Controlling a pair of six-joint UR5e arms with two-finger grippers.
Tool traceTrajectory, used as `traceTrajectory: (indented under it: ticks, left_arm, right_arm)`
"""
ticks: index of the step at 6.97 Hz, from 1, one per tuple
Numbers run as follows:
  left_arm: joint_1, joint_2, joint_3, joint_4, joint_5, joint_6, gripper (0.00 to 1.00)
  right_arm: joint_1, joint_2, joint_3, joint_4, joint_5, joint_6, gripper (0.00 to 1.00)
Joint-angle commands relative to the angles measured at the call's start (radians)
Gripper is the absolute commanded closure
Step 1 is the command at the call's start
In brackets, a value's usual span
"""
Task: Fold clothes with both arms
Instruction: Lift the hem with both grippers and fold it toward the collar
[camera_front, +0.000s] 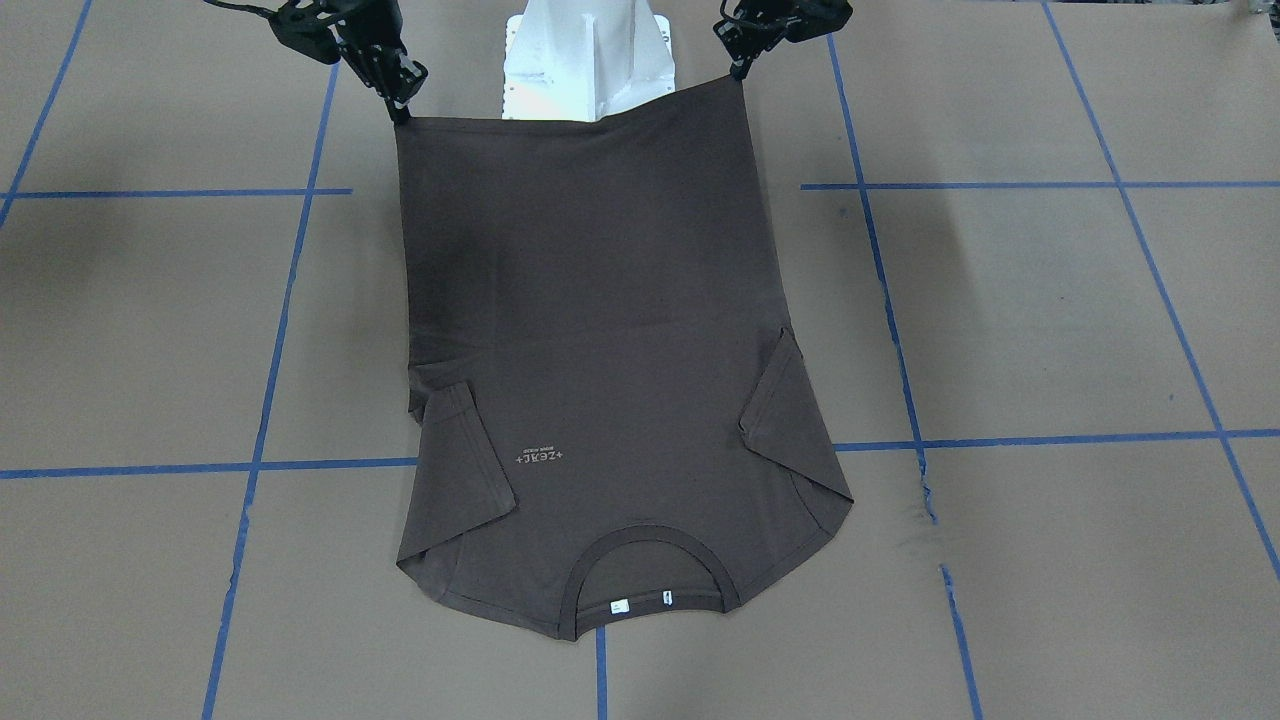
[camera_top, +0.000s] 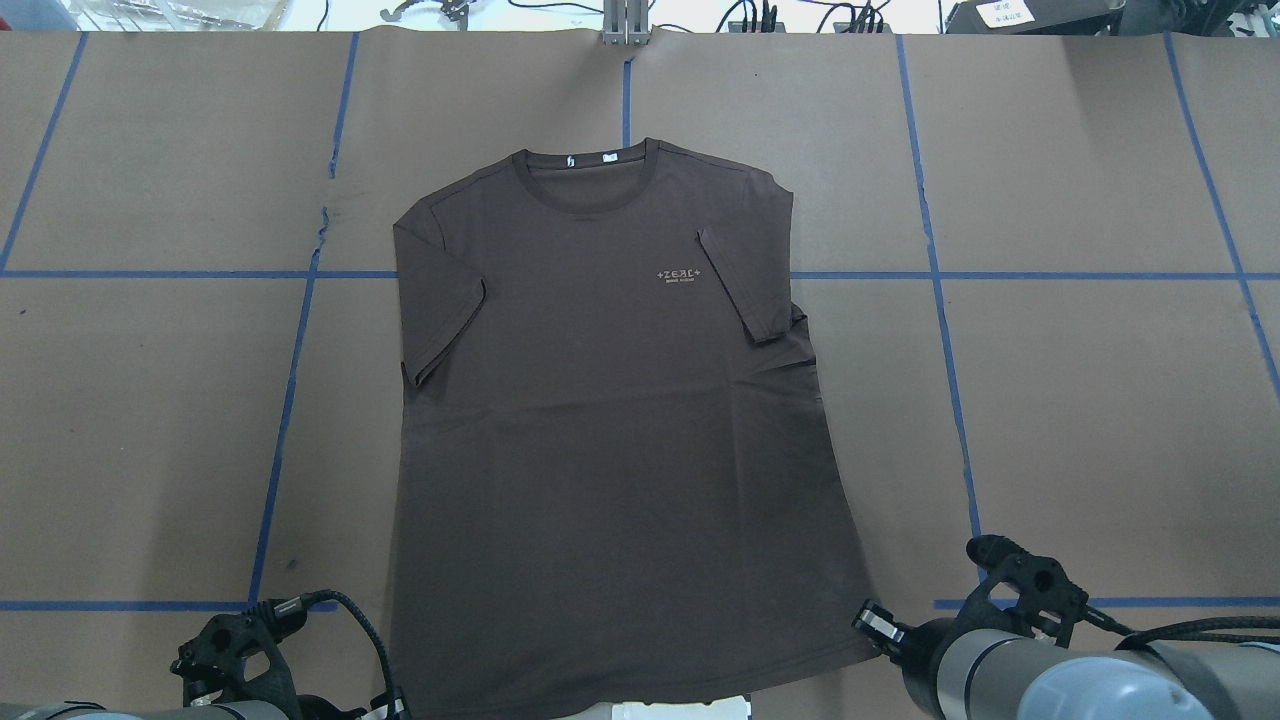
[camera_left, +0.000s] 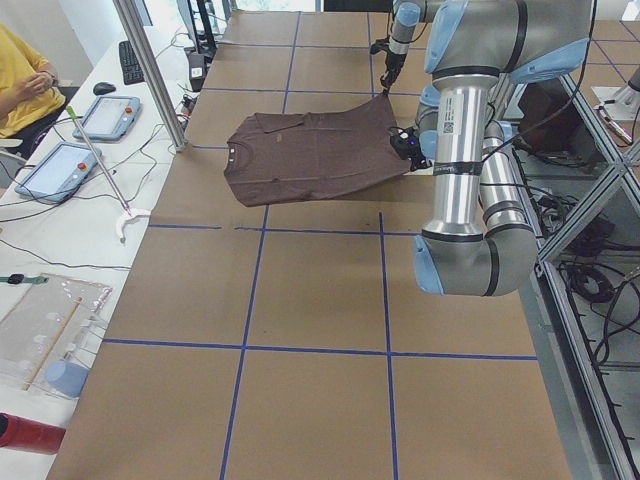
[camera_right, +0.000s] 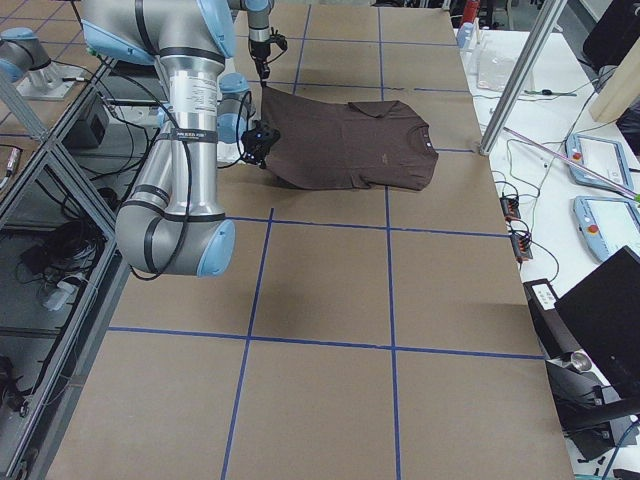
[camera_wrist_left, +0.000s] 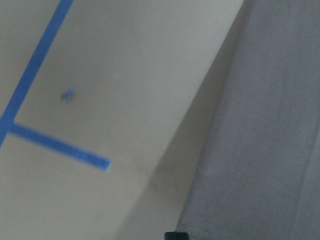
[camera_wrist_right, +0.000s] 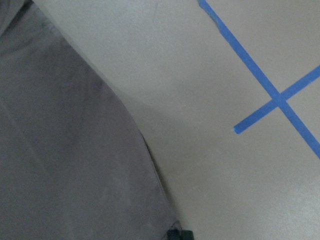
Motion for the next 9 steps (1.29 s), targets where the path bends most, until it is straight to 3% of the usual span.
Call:
traceTrajectory:
  ticks: [1, 3, 4, 6, 7, 8, 9]
  left_arm:
    - [-0.153, -0.055, -0.010, 0.055, -0.048, 0.081, 1.00]
    - [-0.349, -0.111, 0.014, 0.065, -0.056, 0.259, 1.00]
    - [-0.434, -0.126, 0.064, 0.062, -0.059, 0.371, 1.00]
    - [-0.581, -0.300, 0.283, 0.056, -0.060, 0.479, 1.00]
    - [-0.631, -0.336, 0.360, 0.046, -0.056, 0.536, 1.00]
    - [-0.687, -0.352, 0.490, -0.076, -0.056, 0.580, 1.00]
    - [-0.715, -0.363, 0.639, -0.250, -0.054, 0.587, 1.00]
  right_arm:
    - [0.134, 0.086, -0.006, -0.001, 0.006, -0.118, 1.00]
    - [0.279, 0.212, -0.121, -0.001, 0.007, -0.242, 1.00]
    - [0.360, 0.325, -0.240, -0.001, 0.033, -0.376, 1.00]
    - [0.512, 0.445, -0.464, 0.011, 0.088, -0.578, 1.00]
    - [0.564, 0.532, -0.586, 0.013, 0.110, -0.607, 1.00]
    - [0.619, 0.617, -0.712, 0.014, 0.131, -0.660, 1.00]
    - [0.652, 0.677, -0.856, 0.092, 0.150, -0.720, 1.00]
